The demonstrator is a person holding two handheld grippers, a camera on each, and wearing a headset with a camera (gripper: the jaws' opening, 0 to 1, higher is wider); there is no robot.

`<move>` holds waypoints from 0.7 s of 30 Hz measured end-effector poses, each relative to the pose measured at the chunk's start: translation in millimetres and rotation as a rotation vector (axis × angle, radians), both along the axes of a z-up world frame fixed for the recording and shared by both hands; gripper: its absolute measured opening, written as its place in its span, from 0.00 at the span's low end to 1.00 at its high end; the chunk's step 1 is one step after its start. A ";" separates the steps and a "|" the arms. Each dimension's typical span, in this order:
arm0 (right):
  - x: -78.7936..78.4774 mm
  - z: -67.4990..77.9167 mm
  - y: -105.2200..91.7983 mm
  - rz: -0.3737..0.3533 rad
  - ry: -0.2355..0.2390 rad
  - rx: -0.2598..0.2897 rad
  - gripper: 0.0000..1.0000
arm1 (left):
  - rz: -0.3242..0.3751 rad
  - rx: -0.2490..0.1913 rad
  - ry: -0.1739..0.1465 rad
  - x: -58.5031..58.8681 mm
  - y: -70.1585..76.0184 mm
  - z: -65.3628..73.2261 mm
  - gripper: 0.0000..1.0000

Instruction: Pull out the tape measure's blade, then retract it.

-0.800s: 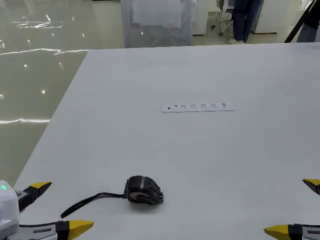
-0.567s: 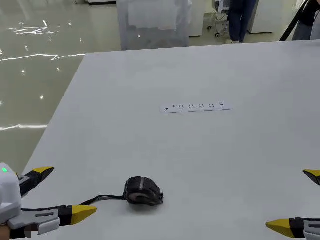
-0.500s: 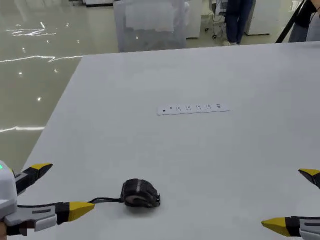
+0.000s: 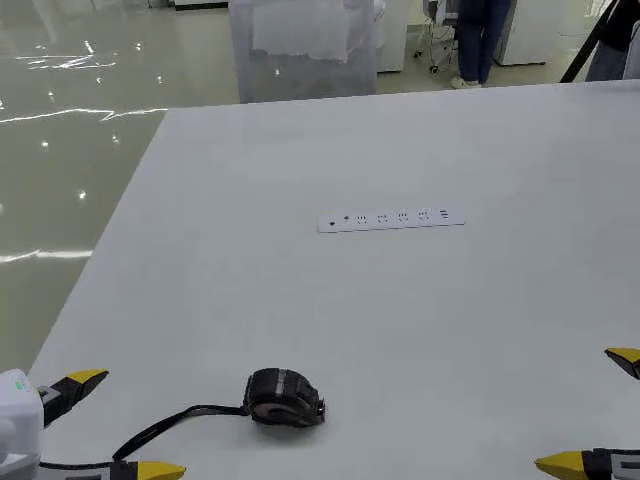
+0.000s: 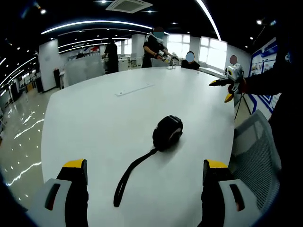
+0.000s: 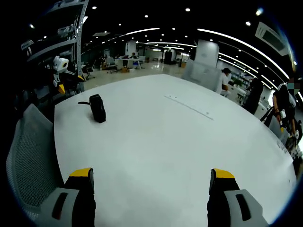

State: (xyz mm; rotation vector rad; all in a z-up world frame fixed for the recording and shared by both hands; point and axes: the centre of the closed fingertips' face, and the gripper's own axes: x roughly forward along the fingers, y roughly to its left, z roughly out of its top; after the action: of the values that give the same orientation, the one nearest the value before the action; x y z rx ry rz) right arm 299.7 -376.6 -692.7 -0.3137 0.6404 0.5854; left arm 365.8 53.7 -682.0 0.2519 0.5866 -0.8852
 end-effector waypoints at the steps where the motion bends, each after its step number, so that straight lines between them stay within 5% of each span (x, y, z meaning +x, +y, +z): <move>1: 1.0 0.3 0.9 0.009 -0.003 -0.005 0.99 | 0.000 -0.004 -0.006 1.5 -1.3 1.1 1.00; 6: 9.1 1.5 3.3 0.033 -0.003 -0.019 0.99 | -0.034 -0.006 -0.017 8.4 -12.2 0.9 1.00; 7: 11.2 1.9 5.2 0.038 -0.003 -0.015 0.99 | -0.049 0.012 -0.007 9.6 -14.3 -2.0 1.00; 9: 13.5 2.9 13.9 0.081 -0.001 -0.024 0.99 | -0.125 0.064 -0.043 11.3 -23.3 1.0 1.00; 12: 20.5 -1.9 17.8 0.099 0.005 -0.028 0.99 | -0.157 0.079 -0.037 16.2 -34.5 -0.1 1.00; 13: 22.8 -4.7 19.7 0.105 0.006 -0.017 0.99 | -0.204 0.112 -0.054 15.3 -38.4 -3.5 1.00; 15: 24.4 -14.5 24.9 0.135 0.037 -0.027 0.99 | -0.265 0.173 -0.035 14.3 -45.2 -15.0 1.00; 21: 39.1 -15.5 44.1 0.191 0.029 -0.014 0.99 | -0.327 0.156 -0.044 24.9 -76.9 -17.9 1.00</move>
State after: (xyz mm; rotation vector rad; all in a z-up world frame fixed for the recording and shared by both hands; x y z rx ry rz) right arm 338.7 -332.5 -708.2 -0.3823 0.6465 0.7693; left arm 390.7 -23.2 -699.9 0.5183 0.5833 -1.1465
